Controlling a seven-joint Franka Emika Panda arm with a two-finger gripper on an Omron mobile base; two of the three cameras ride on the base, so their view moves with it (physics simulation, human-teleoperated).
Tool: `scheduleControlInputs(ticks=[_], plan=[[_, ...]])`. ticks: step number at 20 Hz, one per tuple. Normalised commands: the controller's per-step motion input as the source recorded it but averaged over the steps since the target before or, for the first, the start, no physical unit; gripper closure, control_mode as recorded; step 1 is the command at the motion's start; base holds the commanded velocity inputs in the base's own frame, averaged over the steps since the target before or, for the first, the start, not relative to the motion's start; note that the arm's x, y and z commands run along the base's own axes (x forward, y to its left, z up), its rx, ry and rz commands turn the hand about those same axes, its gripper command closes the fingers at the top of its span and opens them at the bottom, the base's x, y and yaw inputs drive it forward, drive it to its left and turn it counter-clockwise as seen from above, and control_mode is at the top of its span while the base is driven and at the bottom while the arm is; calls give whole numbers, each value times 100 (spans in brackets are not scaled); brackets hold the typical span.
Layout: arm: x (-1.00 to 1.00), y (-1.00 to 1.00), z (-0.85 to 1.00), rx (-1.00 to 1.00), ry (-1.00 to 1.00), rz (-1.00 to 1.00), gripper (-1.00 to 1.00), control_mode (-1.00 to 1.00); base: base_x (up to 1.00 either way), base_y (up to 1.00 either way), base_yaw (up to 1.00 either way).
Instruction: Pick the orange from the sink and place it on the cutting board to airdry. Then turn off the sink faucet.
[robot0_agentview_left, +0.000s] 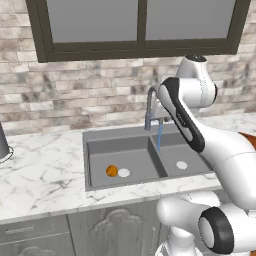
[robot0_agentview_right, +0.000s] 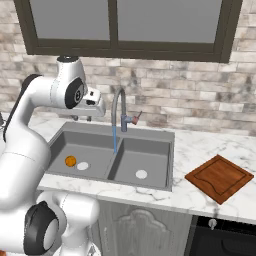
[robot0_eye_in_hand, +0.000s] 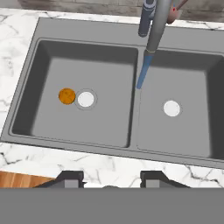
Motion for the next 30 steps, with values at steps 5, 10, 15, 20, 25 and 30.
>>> scheduleControlInputs(ticks=[5, 10, 15, 20, 25, 30], plan=[[-6, 9, 0, 0, 0, 0, -100, -100, 0, 0, 0], [-9, 17, -11, 1, 1, 0, -100, -100, 0, 0, 0], [-6, 27, -10, 1, 0, 0, -100, -100, 0, 0, 0], [0, 35, -17, 0, 0, 1, -100, -100, 0, 0, 0], [4, 39, -23, 0, 0, 1, -100, -100, 0, 0, 0], [7, 35, -23, 0, 0, 5, -100, -100, 0, 0, 0]])
